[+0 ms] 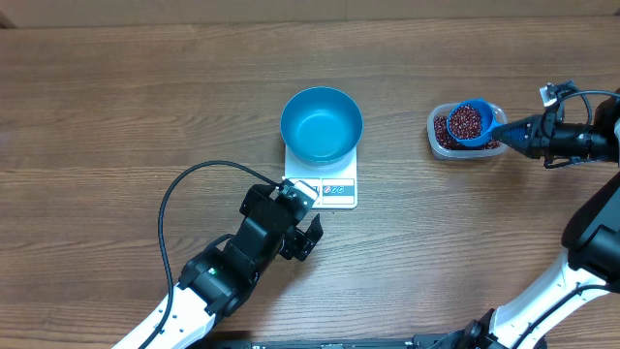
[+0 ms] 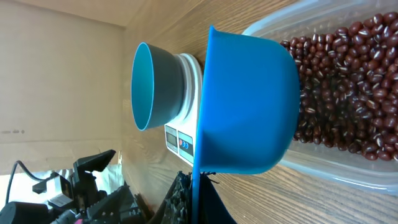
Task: Scoop item into bowl and weigh 150g on scale
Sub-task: 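Drag the scoop through the beans to fill it, right gripper, then lift the filled scoop and carry it left over the teal bowl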
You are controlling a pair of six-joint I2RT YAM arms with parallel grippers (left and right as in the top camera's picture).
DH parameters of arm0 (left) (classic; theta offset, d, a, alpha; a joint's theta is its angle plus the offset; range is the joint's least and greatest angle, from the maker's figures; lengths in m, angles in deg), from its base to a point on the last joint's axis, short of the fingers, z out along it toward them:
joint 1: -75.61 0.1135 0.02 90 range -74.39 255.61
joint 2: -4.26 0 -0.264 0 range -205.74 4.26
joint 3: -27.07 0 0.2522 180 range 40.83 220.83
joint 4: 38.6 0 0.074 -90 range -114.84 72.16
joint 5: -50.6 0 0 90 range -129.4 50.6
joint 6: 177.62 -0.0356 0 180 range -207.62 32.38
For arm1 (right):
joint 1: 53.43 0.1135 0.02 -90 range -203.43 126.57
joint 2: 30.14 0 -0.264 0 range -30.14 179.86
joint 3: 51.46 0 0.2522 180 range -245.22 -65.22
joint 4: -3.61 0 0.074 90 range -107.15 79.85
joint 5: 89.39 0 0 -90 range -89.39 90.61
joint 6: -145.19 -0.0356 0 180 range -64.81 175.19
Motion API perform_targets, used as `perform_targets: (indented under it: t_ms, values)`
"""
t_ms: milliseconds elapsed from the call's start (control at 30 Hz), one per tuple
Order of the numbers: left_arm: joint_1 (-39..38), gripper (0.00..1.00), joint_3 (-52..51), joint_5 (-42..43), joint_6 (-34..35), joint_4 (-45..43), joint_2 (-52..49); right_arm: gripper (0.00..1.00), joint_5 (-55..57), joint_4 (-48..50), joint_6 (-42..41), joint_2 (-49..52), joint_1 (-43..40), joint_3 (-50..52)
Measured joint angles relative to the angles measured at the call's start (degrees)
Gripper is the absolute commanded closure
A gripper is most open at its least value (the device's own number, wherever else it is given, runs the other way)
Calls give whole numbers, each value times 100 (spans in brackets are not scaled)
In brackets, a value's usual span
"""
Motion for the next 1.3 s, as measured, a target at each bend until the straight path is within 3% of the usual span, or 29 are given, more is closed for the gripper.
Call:
perform_targets:
  t_ms: [400,900,1300]
  values:
    - [0,1,0,0,2,0,0,96,-345,-278,221,0,0,0]
    - [0,0,0,0,2,0,0,96,-1764,-278,262,0,39,0]
    - [0,0,0,0,2,0,0,96,-2044,-308,262,0,649,-90]
